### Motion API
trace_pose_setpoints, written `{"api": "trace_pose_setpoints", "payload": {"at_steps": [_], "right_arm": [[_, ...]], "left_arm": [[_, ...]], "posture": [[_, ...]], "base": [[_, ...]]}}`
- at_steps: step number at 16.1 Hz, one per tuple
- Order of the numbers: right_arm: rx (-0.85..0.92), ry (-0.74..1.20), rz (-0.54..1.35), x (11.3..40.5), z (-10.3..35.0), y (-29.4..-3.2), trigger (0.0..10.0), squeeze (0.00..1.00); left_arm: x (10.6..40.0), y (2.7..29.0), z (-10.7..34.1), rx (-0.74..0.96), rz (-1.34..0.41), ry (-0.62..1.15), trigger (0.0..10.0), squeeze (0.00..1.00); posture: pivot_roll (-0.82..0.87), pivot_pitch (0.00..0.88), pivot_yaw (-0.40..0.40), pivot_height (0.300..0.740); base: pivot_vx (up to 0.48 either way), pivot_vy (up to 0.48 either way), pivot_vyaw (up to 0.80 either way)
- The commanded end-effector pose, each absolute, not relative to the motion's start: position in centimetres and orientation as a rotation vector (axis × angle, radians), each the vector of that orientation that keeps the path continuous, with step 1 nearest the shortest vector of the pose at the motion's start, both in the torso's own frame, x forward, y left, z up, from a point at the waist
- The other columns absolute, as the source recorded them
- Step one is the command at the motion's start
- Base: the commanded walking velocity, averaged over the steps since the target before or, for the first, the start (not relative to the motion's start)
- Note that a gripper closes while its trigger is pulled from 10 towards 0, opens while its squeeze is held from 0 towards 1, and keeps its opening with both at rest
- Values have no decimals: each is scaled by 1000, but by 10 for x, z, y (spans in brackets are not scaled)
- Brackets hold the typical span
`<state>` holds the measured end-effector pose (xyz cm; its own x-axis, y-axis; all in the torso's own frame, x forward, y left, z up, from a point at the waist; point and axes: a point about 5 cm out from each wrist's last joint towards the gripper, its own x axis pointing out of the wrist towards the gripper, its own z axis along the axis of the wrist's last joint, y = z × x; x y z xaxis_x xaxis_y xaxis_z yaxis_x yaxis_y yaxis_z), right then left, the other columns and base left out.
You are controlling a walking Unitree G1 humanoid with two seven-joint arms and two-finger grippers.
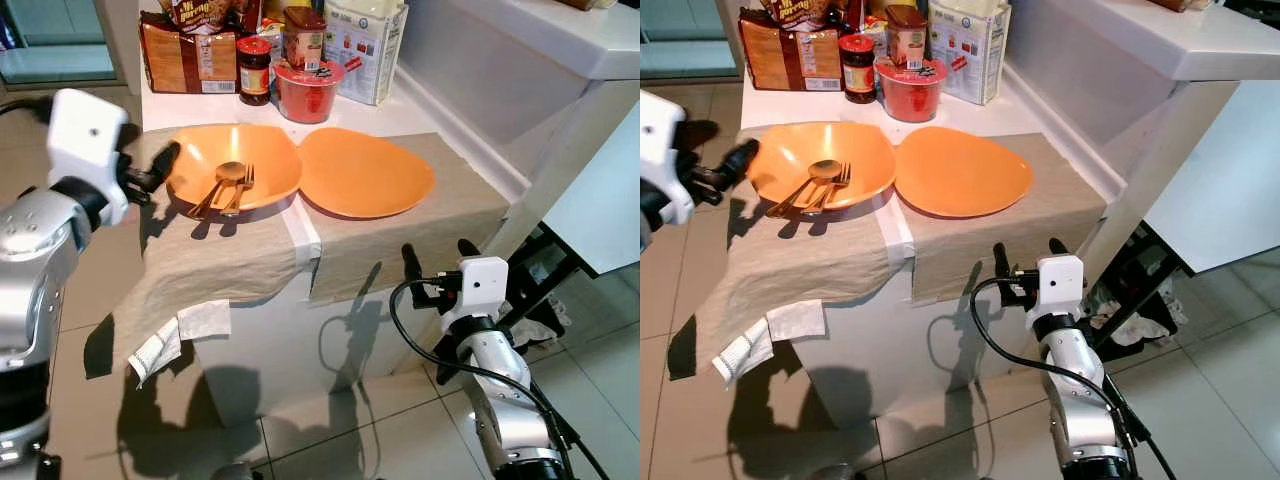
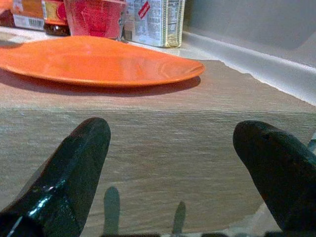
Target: Setting the table
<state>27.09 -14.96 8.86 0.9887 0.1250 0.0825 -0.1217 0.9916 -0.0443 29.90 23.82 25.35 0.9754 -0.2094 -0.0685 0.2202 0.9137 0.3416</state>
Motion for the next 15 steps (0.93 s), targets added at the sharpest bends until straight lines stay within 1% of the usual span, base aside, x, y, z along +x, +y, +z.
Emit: {"api": "trace_pose_setpoints", "payload": {"at_steps": [1, 4, 7, 11, 15], "right_arm": [[-48, -85, 109, 271, 88, -150, 10000, 0], [-45, -86, 106, 271, 87, -149, 10000, 0], [-43, -92, 101, 271, 88, -149, 10000, 0], [-42, -92, 87, 267, 88, -151, 10000, 0], [-40, -87, 81, 266, 86, -150, 10000, 0]], "left_arm": [[304, 235, 256, 387, -270, 90, 10000, 0], [315, 231, 266, 408, -320, 128, 10000, 0], [321, 229, 265, 413, -323, 151, 10000, 0], [335, 226, 259, 400, -338, 242, 10000, 0], [344, 224, 262, 415, -349, 272, 10000, 0]], "posture": [[179, 0, -54, 740], [174, 0, -46, 740], [167, 0, -40, 740], [149, 0, -24, 740], [151, 0, -11, 740]], "base": [[0, 0, 0], [0, 0, 0], [0, 0, 0], [0, 0, 0], [0, 0, 0]]}}
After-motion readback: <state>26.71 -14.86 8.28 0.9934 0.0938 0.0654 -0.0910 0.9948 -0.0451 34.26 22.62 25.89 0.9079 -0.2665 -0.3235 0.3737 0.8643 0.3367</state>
